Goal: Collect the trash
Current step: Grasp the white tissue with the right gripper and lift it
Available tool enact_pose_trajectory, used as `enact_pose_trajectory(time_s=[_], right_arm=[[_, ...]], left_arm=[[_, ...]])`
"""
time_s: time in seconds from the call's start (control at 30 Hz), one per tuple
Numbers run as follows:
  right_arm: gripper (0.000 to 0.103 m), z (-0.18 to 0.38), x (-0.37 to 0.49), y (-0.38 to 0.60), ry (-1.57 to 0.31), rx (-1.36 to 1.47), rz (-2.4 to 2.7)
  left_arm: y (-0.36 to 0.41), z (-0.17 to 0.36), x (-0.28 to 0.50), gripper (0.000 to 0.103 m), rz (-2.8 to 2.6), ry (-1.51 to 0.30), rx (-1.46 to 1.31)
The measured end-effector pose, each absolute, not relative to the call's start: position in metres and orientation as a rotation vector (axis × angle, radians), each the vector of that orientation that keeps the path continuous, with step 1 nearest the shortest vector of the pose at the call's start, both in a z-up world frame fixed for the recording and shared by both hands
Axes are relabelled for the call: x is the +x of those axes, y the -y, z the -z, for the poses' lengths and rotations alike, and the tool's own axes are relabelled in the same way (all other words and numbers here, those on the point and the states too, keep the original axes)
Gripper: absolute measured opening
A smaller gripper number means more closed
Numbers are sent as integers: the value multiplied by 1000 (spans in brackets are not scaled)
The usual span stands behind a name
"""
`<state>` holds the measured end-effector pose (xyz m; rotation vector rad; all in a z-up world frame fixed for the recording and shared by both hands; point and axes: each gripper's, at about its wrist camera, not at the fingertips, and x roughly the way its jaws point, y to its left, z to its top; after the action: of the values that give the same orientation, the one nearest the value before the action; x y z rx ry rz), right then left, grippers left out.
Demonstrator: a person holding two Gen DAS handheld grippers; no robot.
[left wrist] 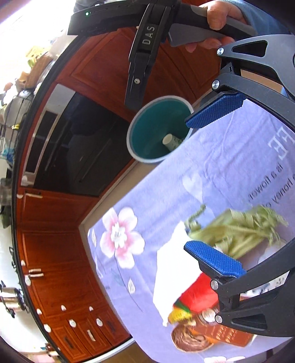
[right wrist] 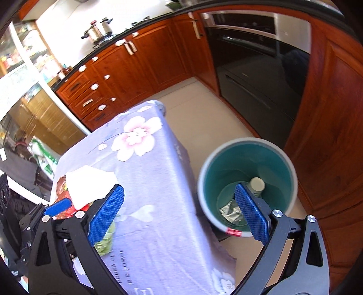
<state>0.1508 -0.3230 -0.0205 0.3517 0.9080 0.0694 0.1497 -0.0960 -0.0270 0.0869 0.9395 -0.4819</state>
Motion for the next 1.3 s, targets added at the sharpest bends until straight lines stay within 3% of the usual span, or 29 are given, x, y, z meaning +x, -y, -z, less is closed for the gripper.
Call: enact_pose_trajectory(time_s=[0.47, 1.0, 1.07, 1.17, 1.27, 1.3], right_arm=[[94, 4, 182, 213, -938, 228, -244], [93, 61, 252, 94, -1126, 180, -443], [90, 65, 257, 88, -1137, 174, -455], [76, 71, 261, 84, -1154, 165, -464], [52, 78, 260, 86, -1174, 176, -479], [37, 79, 258, 87, -1175, 182, -488]], left_arm=[[-13, 17, 167, 99, 323, -898, 7], [-65, 74, 218, 99, 269, -1024, 2], [-65, 76, 220, 99, 278, -1027, 4], [-64, 77, 224, 99, 284, -1033, 1], [-61, 78, 227, 99, 290, -1036, 2], [-60, 78, 227, 99, 291, -1037, 1]])
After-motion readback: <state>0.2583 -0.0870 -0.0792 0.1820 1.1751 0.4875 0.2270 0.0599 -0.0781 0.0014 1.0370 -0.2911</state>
